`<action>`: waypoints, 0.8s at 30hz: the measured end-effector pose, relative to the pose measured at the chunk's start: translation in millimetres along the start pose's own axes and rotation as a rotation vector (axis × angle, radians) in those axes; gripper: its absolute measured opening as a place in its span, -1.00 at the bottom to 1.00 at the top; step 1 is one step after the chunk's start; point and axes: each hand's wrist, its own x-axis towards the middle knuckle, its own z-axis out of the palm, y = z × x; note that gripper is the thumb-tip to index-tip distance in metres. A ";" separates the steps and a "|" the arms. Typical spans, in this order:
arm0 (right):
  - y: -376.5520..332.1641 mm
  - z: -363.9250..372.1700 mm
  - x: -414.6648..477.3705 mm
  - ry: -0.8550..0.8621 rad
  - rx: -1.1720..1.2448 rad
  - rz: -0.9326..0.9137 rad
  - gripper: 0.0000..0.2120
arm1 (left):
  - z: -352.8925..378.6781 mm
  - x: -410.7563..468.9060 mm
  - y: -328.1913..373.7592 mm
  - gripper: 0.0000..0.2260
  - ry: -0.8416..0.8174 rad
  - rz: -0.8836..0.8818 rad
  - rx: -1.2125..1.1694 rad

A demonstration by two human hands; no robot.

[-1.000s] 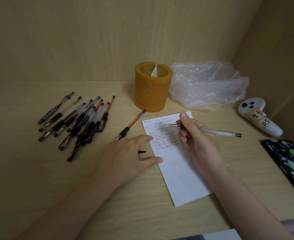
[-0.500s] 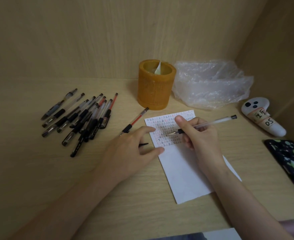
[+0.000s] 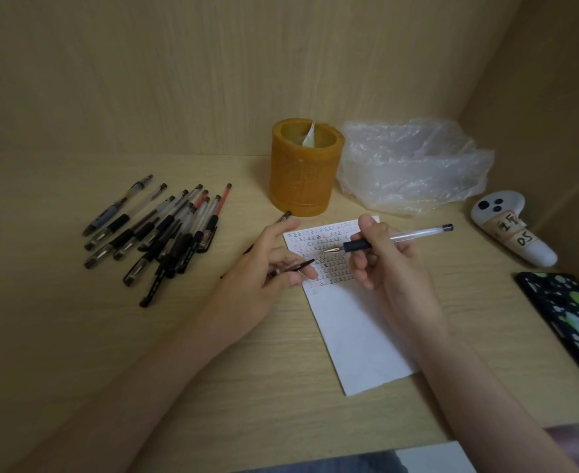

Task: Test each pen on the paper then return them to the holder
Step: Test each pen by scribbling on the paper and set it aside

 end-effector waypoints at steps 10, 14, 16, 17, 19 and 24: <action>1.3 6.6 -5.7 -0.059 -0.186 -0.008 -0.71 | 0.7 -1.5 4.7 -0.37 0.001 0.014 -0.041; 2.4 7.0 -5.1 -0.138 -0.218 -0.013 -0.74 | 0.7 -2.4 5.7 -0.38 -0.002 0.023 -0.041; 2.9 5.7 -4.5 -0.156 -0.226 -0.009 -0.78 | 0.3 -2.6 7.1 -0.40 0.014 0.014 -0.057; 2.9 5.1 -4.7 -0.164 -0.228 -0.008 -0.80 | 0.0 -2.8 7.2 -0.40 0.014 0.015 -0.061; 3.4 4.9 -5.2 -0.196 -0.241 -0.008 -0.82 | 0.2 -3.6 7.4 -0.39 -0.005 0.029 -0.040; 5.7 4.6 -5.6 -0.219 -0.201 -0.037 -0.87 | -0.5 -3.9 9.5 -0.55 0.095 0.008 -0.080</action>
